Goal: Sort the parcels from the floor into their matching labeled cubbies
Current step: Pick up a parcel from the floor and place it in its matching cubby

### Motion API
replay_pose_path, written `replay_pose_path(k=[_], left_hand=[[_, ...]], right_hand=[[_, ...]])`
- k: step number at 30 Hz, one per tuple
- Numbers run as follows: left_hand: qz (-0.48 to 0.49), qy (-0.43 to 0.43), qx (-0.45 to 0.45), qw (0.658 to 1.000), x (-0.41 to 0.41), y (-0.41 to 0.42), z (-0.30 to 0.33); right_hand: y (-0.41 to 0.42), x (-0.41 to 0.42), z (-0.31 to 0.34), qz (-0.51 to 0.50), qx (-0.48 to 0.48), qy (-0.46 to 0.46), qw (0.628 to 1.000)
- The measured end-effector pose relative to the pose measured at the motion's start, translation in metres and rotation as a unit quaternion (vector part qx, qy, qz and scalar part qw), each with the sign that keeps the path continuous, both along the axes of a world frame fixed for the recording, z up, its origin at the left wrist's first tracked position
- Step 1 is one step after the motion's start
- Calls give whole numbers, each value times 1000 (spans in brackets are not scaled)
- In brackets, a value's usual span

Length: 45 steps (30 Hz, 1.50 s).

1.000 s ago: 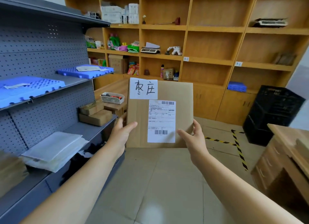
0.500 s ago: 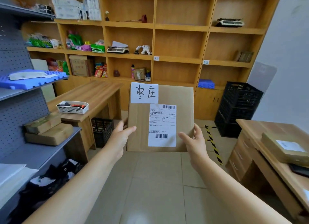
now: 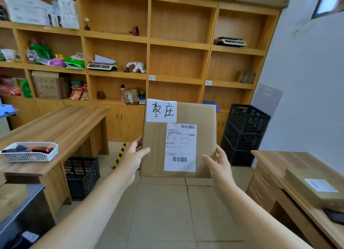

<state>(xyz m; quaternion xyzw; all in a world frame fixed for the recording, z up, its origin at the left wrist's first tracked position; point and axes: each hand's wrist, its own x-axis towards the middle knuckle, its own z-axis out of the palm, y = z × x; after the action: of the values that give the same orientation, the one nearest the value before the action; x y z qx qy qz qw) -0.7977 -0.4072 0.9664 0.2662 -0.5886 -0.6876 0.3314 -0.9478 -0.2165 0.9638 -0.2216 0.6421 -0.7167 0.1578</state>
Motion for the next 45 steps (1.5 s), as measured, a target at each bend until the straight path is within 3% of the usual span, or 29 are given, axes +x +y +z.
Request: replay_pose_path(k=[12, 20, 27, 35, 45], left_hand=[[1, -63, -26, 998, -168, -91, -29], [31, -141, -180, 973, -301, -128, -17], [47, -144, -170, 974, -374, -180, -23], [66, -171, -225, 957, -437, -295, -30], [60, -162, -286, 942, -519, -501, -13]], right_hand=[[-92, -154, -25, -14, 57, 39, 998], [-156, -296, -21, 19, 120, 91, 988], [-224, -380, -16, 55, 143, 88, 984], [-343, -445, -22, 82, 123, 70, 987], [-542, -521, -11, 59, 118, 73, 989]])
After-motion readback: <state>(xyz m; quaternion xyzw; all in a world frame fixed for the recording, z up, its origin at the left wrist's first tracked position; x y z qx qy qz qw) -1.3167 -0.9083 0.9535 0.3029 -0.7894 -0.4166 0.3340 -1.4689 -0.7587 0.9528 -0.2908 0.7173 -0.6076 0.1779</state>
